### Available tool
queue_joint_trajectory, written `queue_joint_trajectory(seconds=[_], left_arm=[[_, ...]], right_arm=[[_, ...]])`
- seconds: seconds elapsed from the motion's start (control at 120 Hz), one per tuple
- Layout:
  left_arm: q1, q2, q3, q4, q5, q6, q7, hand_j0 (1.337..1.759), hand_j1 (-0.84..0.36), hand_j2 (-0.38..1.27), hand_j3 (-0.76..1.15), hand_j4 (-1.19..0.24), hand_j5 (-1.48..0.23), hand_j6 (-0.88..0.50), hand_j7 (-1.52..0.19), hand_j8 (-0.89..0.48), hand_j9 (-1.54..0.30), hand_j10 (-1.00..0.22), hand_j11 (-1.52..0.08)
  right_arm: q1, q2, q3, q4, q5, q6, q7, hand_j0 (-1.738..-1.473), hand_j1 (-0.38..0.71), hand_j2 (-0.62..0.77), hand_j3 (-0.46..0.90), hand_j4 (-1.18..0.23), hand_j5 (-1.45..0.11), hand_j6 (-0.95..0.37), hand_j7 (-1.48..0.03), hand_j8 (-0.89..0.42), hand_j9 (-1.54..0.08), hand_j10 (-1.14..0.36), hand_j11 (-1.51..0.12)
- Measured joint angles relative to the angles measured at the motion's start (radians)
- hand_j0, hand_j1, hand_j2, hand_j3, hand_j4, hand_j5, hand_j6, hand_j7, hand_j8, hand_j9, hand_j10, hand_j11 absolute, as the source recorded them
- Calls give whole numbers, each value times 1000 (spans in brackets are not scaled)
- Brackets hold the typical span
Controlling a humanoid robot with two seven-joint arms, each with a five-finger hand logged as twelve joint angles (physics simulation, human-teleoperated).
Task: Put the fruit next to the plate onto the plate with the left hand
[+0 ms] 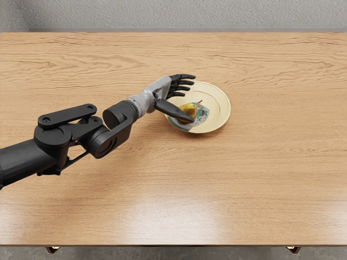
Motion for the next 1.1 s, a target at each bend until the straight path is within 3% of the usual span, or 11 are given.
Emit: queue_joint_trajectory(seconds=[0.4, 0.667, 0.75, 0.958, 1.1], left_arm=[[-19, 20, -39, -9, -14, -5, 0, 1658, 296, 9, 0, -46, -60, -45, -60, -44, -60, -45, -60], [-20, 227, -76, -85, -201, -229, 2, 1658, 328, 4, 0, -18, -24, -18, -24, -17, -24, -18, -24], [-13, 307, -82, -121, -232, -308, 22, 1658, 332, 4, 0, -14, -20, -13, -20, -13, -20, -14, -20], [29, 588, -112, -271, -254, -510, 61, 1658, 337, 3, 0, -9, -13, -9, -13, -9, -13, -9, -13], [69, 700, -136, -349, -255, -636, 67, 1658, 340, 4, 0, -7, -11, -7, -11, -7, -11, -7, -11]], right_arm=[[0, 0, 0, 0, 0, 0, 0, -1658, -329, -4, 0, -17, -22, -17, -22, -17, -22, -17, -22], [0, 0, 0, 0, 0, 0, 0, -1658, -329, -4, 0, -17, -22, -17, -22, -17, -22, -17, -22], [0, 0, 0, 0, 0, 0, 0, -1658, -329, -4, 0, -17, -22, -17, -22, -17, -22, -17, -22], [0, 0, 0, 0, 0, 0, 0, -1658, -329, -4, 0, -17, -22, -17, -22, -17, -22, -17, -22], [0, 0, 0, 0, 0, 0, 0, -1658, -329, -4, 0, -17, -22, -17, -22, -17, -22, -17, -22]])
